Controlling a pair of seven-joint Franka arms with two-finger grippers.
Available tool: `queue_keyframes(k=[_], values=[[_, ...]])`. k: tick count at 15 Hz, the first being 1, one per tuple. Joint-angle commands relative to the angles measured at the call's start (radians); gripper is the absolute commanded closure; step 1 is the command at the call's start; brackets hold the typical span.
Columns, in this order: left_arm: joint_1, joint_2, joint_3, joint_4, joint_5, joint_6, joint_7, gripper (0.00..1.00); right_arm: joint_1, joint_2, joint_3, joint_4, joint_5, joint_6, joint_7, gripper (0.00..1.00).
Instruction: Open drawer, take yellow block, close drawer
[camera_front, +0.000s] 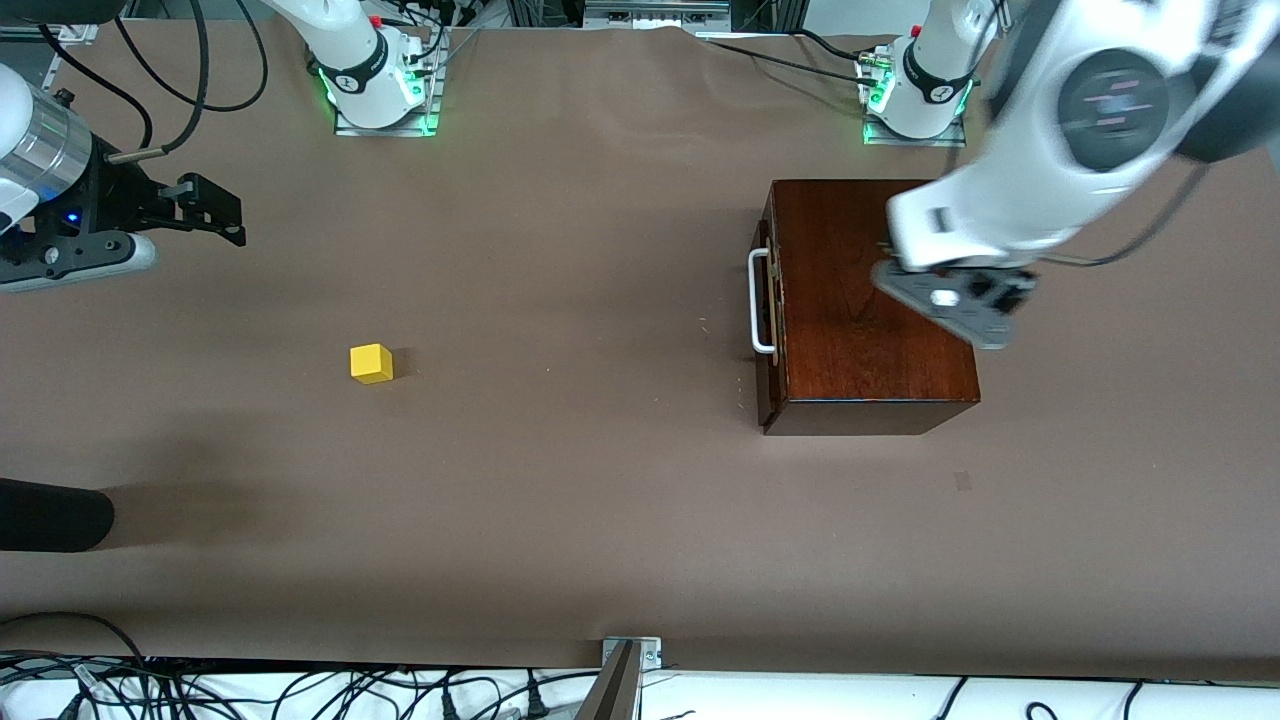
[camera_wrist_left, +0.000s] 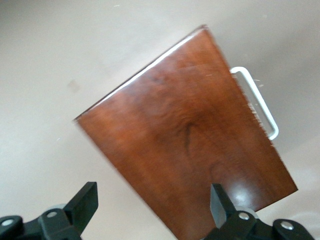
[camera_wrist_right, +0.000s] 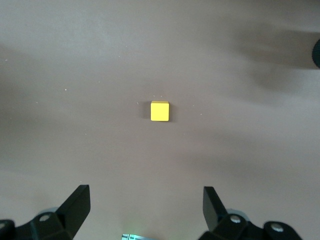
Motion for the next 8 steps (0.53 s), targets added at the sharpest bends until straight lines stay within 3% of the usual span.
queue_keyframes(k=[1, 3, 5, 8], values=[[0.047, -0.003, 0.034, 0.044, -0.028, -0.026, -0.044, 0.0, -0.012, -0.019, 0.004, -0.021, 0.009, 0.002, 0.01, 0.0], [0.068, -0.024, 0.049, 0.003, -0.033, 0.026, -0.141, 0.0, -0.011, -0.016, 0.006, -0.012, 0.003, -0.007, 0.005, 0.0], [0.126, -0.122, 0.053, -0.145, -0.034, 0.088, -0.272, 0.0, -0.012, -0.019, -0.009, -0.012, 0.012, -0.005, -0.001, 0.0], [0.203, -0.25, 0.045, -0.343, -0.067, 0.25, -0.279, 0.0, -0.009, -0.012, -0.006, -0.012, 0.003, 0.004, 0.004, 0.0]])
